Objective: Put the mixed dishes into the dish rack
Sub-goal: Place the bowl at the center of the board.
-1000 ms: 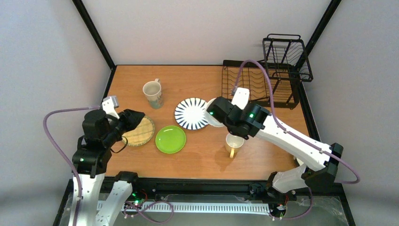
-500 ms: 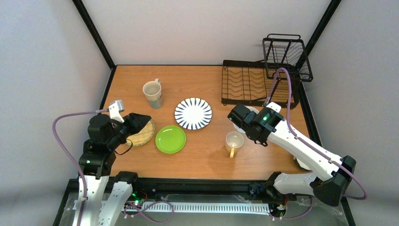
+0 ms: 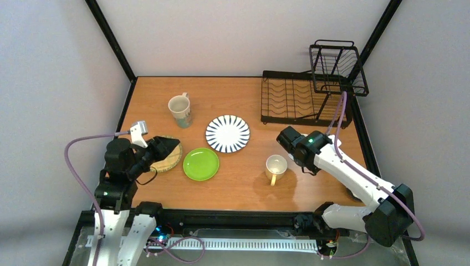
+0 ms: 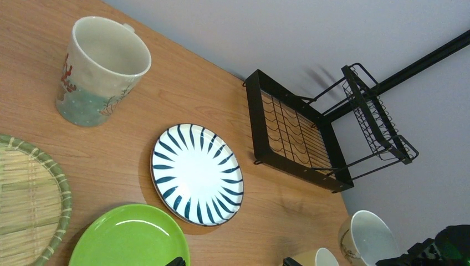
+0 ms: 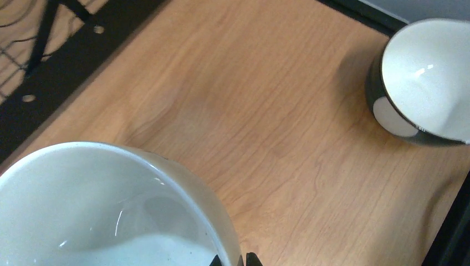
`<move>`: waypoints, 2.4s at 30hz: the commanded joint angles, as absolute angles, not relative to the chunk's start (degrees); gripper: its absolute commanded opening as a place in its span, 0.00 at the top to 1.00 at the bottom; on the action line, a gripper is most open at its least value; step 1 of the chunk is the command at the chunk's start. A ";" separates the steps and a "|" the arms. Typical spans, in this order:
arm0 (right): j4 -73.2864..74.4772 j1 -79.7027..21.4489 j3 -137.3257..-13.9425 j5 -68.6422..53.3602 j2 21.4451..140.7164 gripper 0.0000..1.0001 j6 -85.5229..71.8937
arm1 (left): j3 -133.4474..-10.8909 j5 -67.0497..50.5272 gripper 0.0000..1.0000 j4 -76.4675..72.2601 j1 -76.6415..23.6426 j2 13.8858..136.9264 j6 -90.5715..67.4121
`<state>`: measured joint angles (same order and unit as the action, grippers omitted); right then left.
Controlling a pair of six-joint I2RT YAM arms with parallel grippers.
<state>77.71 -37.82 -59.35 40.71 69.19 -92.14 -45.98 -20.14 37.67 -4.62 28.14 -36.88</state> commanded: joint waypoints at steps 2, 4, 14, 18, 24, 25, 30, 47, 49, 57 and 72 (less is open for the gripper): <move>67.21 -33.94 -52.18 38.93 65.33 0.98 -97.35 | -43.96 -22.06 0.00 36.56 -4.92 27.00 -36.82; 65.26 -33.11 -50.17 37.83 64.89 0.98 -98.31 | -43.20 -22.14 0.00 36.20 -4.92 26.90 -36.99; 65.00 -32.64 -46.91 37.61 67.05 0.98 -108.38 | -41.78 -22.24 0.00 36.83 -4.92 25.38 -36.45; 64.56 -32.26 -44.73 37.32 67.31 0.98 -111.88 | -42.05 -22.19 0.00 37.80 -4.92 25.10 -35.91; 64.93 -31.93 -42.38 37.28 67.96 0.97 -117.03 | -41.00 -22.56 0.00 37.45 -4.92 24.56 -36.24; 64.79 -31.79 -42.15 37.20 68.02 0.96 -117.48 | -40.76 -22.60 0.00 37.38 -4.92 24.41 -36.26; 64.74 -30.89 -41.53 37.36 68.37 0.91 -118.98 | -39.63 -22.52 0.00 37.35 -4.92 23.52 -36.39; 62.04 -28.66 -38.21 35.12 68.03 0.73 -118.93 | -38.59 -22.58 0.00 38.31 -4.92 21.82 -36.65; 61.90 -28.65 -37.93 34.65 68.03 0.69 -118.94 | -38.42 -22.59 0.00 38.32 -4.92 21.61 -36.74; 61.57 -28.67 -37.27 32.45 68.50 0.48 -118.54 | -38.75 -22.96 0.00 38.81 -4.92 21.21 -36.96; 65.30 -28.82 -42.86 31.91 66.91 0.21 -114.96 | -38.93 -23.45 0.00 39.02 -4.92 19.74 -38.38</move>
